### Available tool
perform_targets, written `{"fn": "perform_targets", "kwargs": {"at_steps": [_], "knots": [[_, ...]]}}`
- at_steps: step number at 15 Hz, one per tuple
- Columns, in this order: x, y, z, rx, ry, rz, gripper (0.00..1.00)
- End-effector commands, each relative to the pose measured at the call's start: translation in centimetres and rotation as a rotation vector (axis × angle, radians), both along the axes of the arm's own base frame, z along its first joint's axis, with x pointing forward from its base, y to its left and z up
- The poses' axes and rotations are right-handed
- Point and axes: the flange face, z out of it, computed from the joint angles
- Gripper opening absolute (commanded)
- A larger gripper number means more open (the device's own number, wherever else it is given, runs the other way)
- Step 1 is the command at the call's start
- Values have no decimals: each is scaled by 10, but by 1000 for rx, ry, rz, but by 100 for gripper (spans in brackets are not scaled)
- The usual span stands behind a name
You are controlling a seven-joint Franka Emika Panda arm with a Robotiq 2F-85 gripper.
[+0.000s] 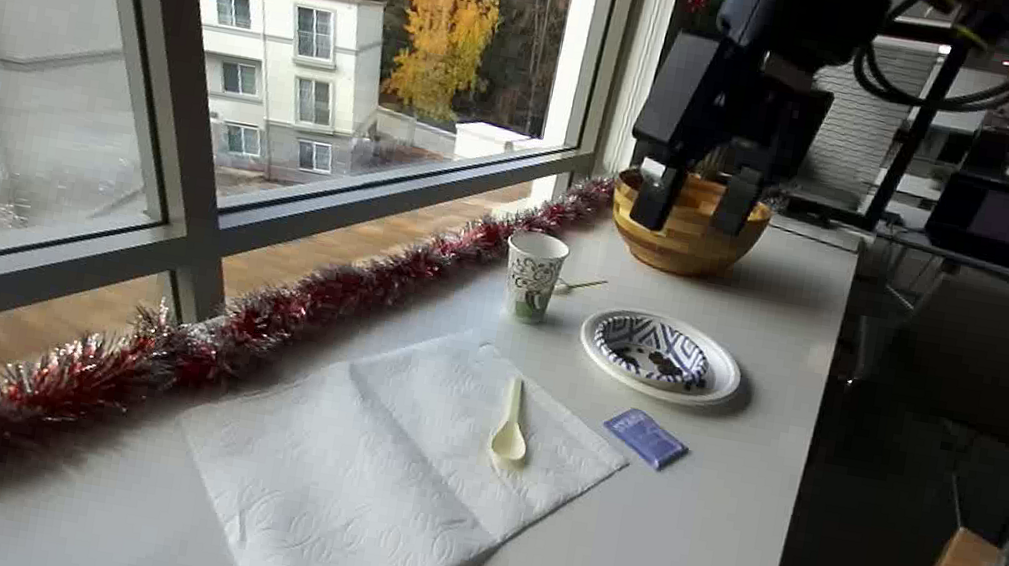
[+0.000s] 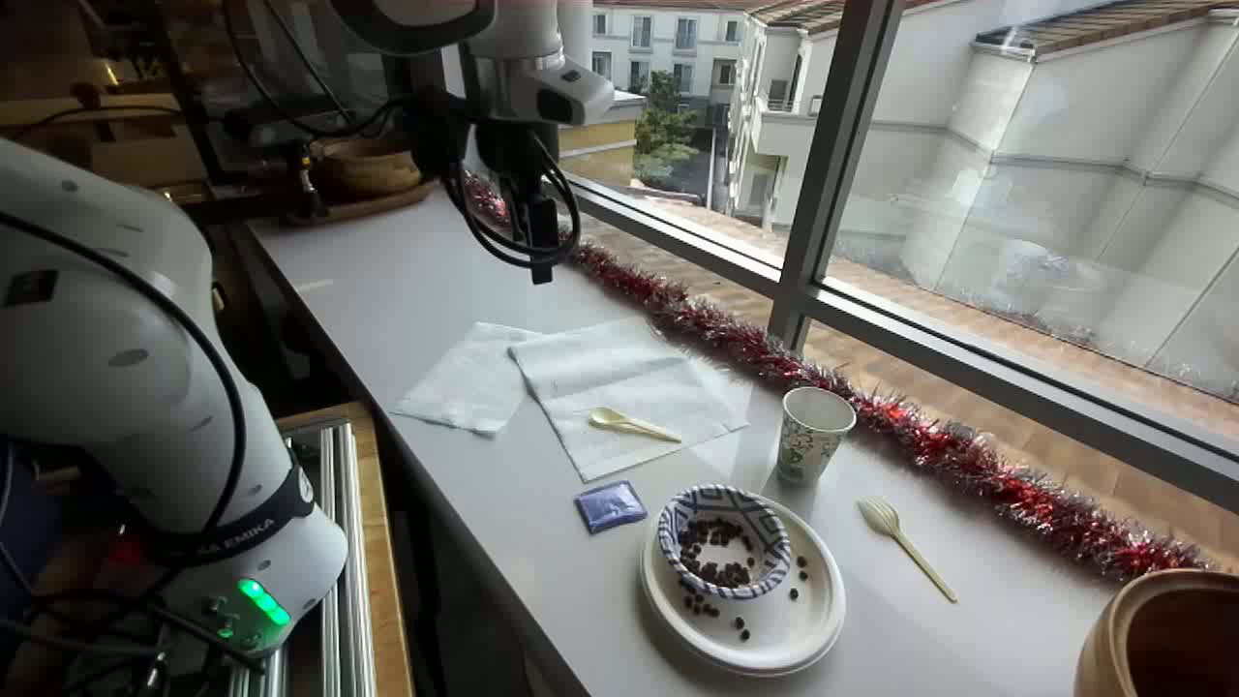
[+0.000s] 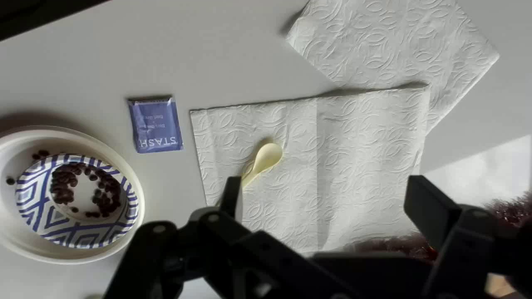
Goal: Take a scoop out of the bowl using the spoon and empty it into the cup then place the spoon back
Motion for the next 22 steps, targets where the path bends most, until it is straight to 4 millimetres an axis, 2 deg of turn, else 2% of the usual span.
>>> {"fn": "perform_targets", "kwargs": {"at_steps": [1, 6, 9, 17, 22], "knots": [[0, 0, 1, 0, 1, 0, 100], [0, 0, 1, 0, 1, 0, 100], [28, -4, -13, 139, 95, -70, 100], [97, -23, -102, 275, 358, -332, 100], [138, -40, -155, 329, 428, -460, 100]]}}
